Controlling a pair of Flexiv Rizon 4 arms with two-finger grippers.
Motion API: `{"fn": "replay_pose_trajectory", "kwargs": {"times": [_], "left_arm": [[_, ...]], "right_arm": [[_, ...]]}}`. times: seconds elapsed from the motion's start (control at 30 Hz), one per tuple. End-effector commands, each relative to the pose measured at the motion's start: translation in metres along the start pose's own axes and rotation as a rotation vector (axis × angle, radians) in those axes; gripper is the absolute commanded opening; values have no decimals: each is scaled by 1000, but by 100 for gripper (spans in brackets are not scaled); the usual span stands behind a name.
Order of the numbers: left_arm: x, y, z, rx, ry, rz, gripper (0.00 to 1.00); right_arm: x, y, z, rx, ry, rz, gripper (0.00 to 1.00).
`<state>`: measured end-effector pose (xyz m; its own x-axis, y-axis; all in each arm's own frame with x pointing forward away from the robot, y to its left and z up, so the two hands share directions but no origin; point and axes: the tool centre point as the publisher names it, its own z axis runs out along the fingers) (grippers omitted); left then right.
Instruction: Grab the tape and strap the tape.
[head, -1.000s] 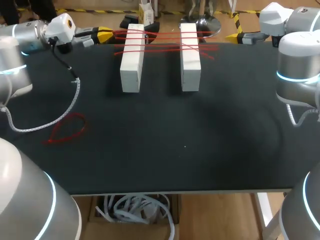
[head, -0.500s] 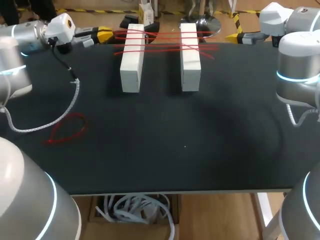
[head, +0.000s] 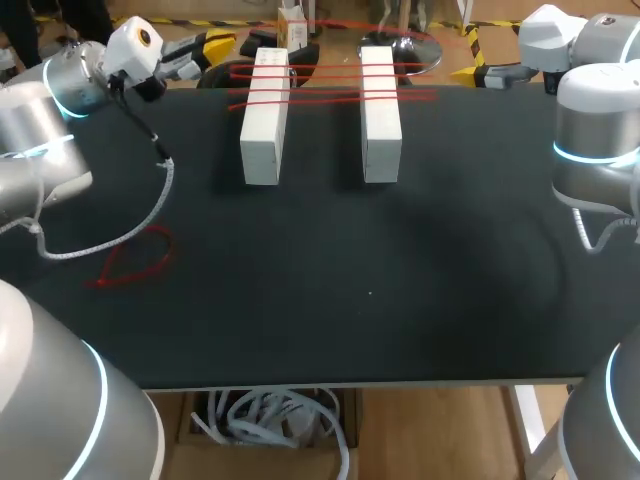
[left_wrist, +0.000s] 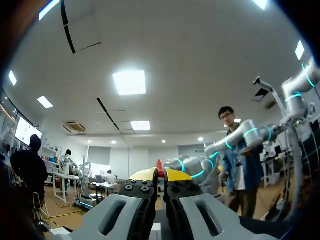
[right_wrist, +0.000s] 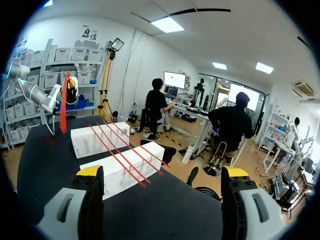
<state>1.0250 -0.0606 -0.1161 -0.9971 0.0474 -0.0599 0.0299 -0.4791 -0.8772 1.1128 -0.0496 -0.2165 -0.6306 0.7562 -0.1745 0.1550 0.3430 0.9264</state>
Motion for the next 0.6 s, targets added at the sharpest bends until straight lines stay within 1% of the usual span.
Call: {"fn": "replay_pose_trajectory", "kwargs": {"times": [0.03, 0.07, 0.1, 0.17, 0.2, 0.4, 0.57, 0.6], "left_arm": [[15, -12, 18, -8, -57, -3, 0], [16, -14, 20, -15, -56, -2, 0], [18, -17, 24, 13, -58, 1, 0], [20, -22, 28, -5, -64, -1, 0], [21, -23, 29, 3, -63, 0, 0], [25, -33, 35, -13, -67, 11, 0], [26, -33, 35, -30, -64, 8, 0], [25, -33, 35, -12, -53, 8, 0]], "right_arm": [[0, 0, 0, 1, 1, 0, 100], [0, 0, 0, 1, 1, 0, 100], [0, 0, 0, 1, 1, 0, 100], [0, 0, 0, 1, 1, 0, 100], [0, 0, 0, 1, 1, 0, 100], [0, 0, 0, 1, 1, 0, 100], [0, 0, 0, 1, 1, 0, 100], [0, 0, 0, 1, 1, 0, 100]]}}
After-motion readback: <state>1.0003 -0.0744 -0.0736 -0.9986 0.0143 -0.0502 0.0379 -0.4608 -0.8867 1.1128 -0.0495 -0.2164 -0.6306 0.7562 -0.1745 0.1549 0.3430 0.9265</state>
